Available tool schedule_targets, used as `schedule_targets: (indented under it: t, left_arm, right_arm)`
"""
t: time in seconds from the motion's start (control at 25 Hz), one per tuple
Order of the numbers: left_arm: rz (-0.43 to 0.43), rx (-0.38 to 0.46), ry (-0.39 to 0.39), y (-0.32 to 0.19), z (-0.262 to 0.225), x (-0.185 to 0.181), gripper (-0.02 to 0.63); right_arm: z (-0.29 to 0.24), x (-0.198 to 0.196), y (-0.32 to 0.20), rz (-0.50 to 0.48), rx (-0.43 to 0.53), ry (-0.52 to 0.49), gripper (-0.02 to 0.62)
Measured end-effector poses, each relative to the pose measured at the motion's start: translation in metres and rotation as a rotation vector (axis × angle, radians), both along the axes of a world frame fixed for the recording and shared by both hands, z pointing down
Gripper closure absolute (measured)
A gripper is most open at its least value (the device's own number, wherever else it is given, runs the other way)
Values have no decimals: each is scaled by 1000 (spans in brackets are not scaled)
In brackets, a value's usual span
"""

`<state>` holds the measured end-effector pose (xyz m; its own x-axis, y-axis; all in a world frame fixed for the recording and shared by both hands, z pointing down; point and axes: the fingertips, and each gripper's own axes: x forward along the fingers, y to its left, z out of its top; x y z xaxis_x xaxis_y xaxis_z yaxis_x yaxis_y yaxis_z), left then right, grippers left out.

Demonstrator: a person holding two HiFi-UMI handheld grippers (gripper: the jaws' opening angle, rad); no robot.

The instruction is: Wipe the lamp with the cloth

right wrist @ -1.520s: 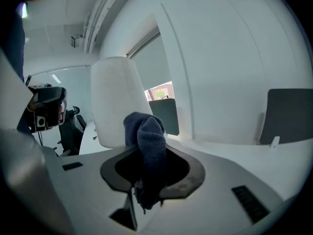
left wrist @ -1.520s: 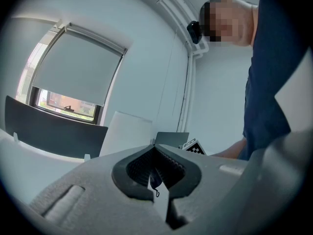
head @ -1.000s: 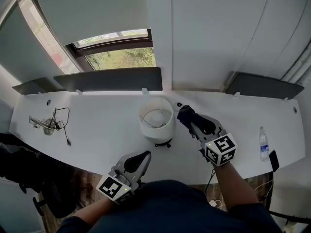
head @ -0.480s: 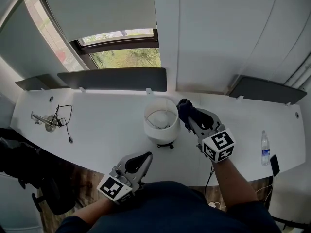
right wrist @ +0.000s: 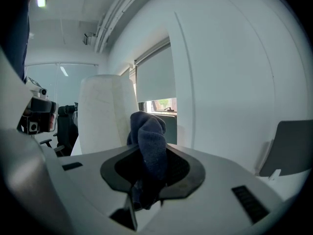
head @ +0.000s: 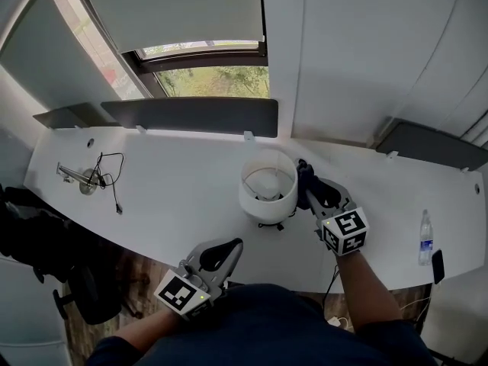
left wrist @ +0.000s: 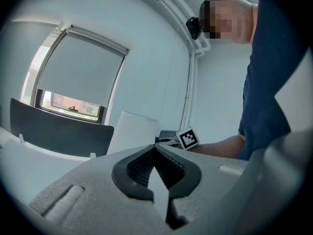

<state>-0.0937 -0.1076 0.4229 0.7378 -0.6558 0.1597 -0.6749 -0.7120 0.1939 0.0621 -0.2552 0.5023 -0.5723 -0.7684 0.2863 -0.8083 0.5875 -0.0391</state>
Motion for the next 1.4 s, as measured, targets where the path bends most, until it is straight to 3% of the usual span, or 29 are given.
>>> schedule_targets:
  t: [0.68, 1.12, 1.4]
  left_arm:
    - [-3, -39, -14, 4, 14, -4, 600]
    - [43, 13, 35, 9, -1, 14, 600]
    - [82, 56, 63, 20, -16, 36, 601]
  right_arm:
    - [59, 9, 0, 36, -77, 73, 488]
    - [21, 37, 47, 91, -62, 21, 488]
    - [-20, 31, 88, 53, -22, -43, 488]
